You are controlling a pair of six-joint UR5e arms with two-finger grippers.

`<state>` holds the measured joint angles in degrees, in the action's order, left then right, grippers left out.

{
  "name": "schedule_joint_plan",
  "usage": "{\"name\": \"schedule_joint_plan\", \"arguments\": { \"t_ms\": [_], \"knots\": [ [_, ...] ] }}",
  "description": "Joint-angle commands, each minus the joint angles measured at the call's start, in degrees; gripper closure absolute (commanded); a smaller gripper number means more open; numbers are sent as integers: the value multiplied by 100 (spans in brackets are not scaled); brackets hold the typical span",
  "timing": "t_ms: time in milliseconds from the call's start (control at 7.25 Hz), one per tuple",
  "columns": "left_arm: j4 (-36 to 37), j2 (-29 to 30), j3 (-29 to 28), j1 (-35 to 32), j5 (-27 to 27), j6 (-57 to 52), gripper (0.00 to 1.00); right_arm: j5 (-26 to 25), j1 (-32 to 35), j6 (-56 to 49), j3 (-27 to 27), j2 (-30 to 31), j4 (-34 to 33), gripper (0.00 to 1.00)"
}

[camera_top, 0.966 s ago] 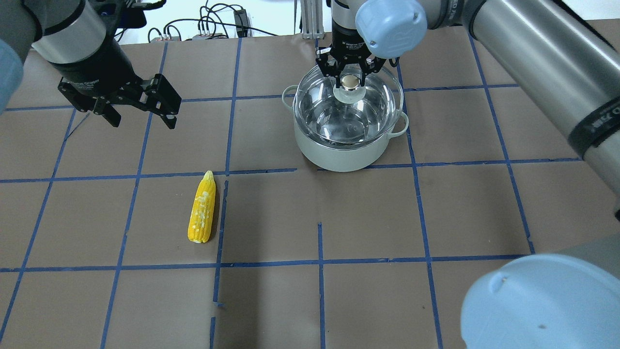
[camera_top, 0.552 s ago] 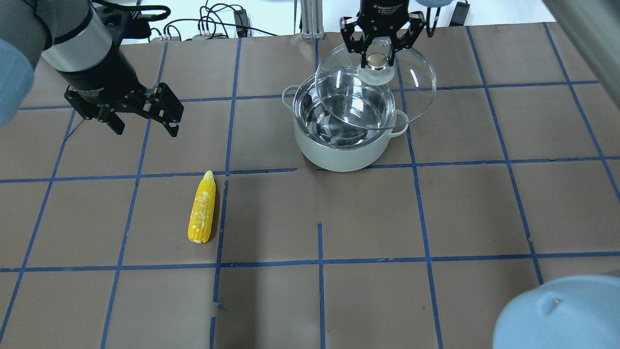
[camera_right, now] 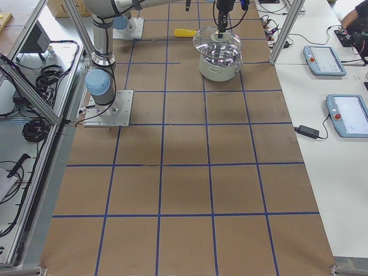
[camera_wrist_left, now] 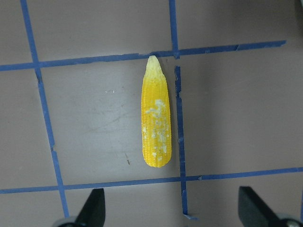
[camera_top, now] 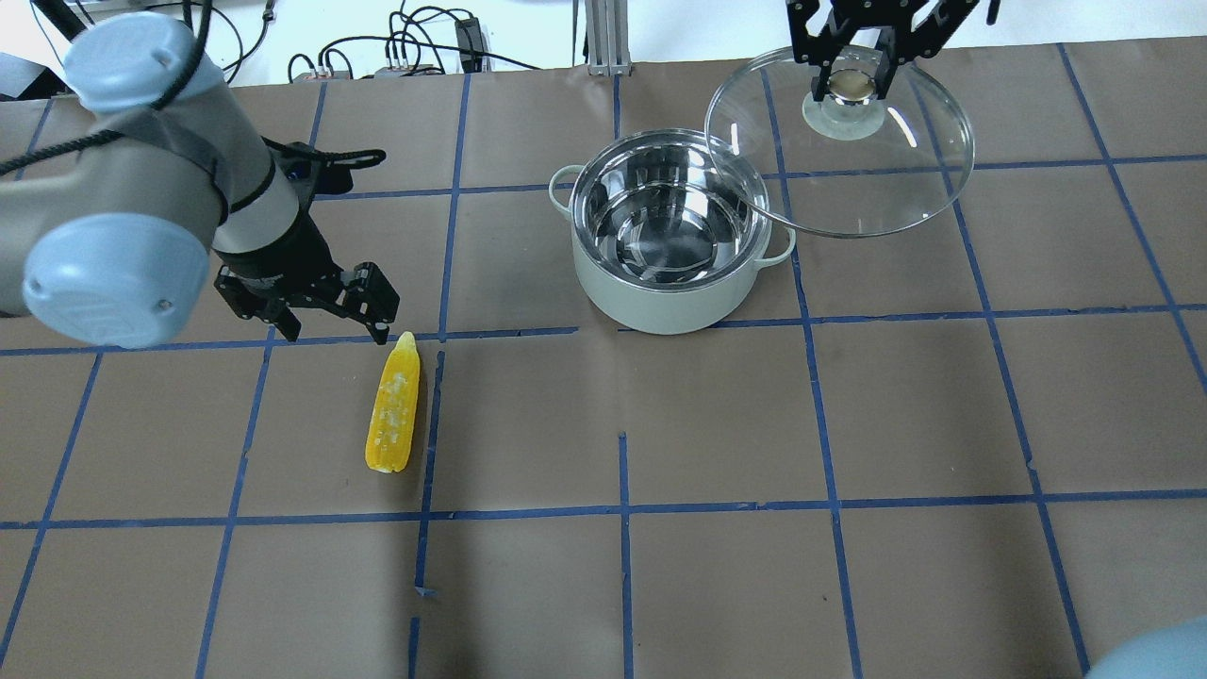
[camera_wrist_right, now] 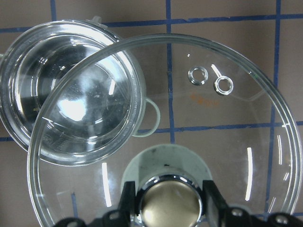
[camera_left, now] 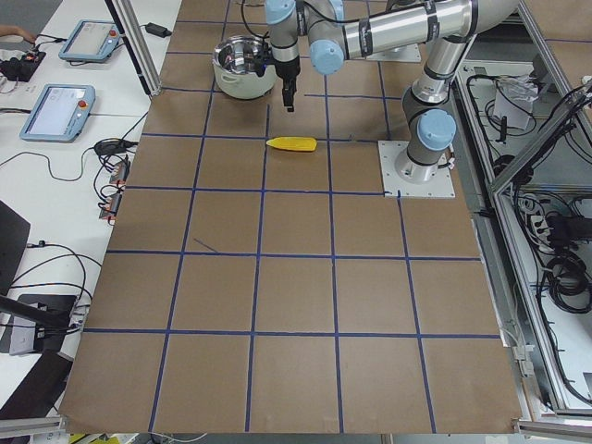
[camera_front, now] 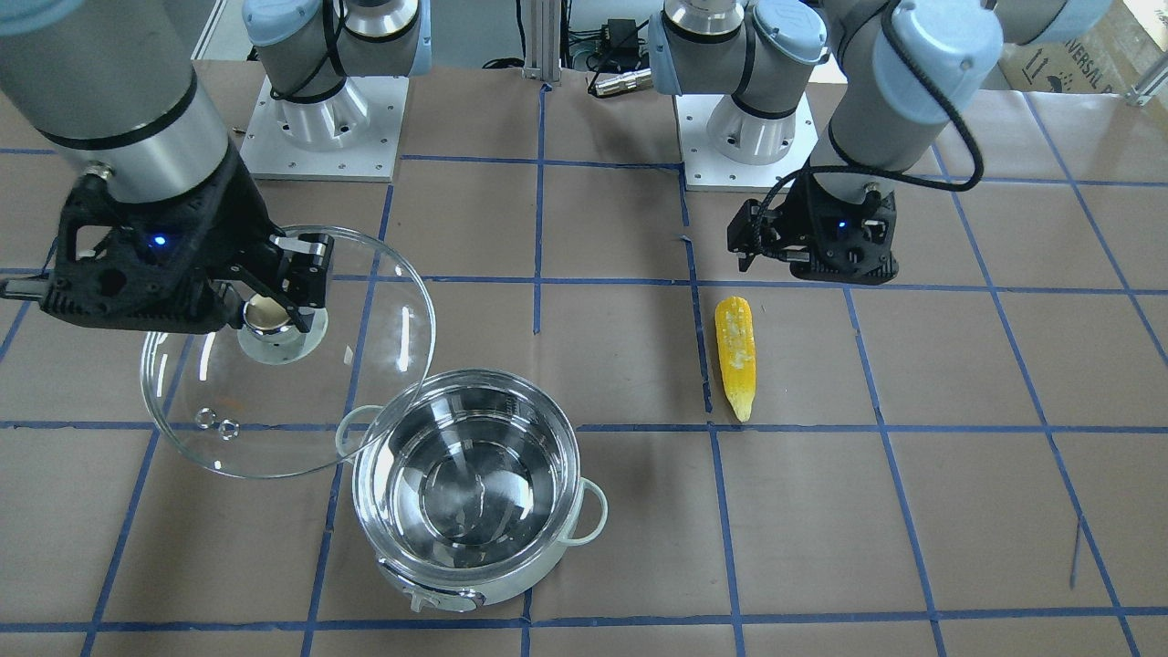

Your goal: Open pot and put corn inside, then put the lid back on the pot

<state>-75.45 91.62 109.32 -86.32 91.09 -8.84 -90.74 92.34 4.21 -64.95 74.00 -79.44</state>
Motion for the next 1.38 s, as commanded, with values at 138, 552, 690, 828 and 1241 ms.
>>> {"name": "schedule_joint_plan", "arguments": {
  "t_ms": [138, 552, 690, 828, 1241],
  "knots": [
    [1669, 548, 1098, 89, 14, -528, 0, 22, -356, -368, -623, 403, -36, 68],
    [2628, 943, 1627, 134, -12, -521, 0, 4, -384, -386, -633, 404, -28, 68],
    [2754, 1076, 1645, 125, -12, -513, 0, -5, -392, -386, -633, 404, -37, 68],
    [2772, 1094, 1645, 125, -12, -461, 5, -5, -366, -386, -633, 413, -28, 68],
    [2737, 1060, 1601, 125, -21, -443, 77, -5, -349, -386, -633, 413, -28, 68]
  ]
}}
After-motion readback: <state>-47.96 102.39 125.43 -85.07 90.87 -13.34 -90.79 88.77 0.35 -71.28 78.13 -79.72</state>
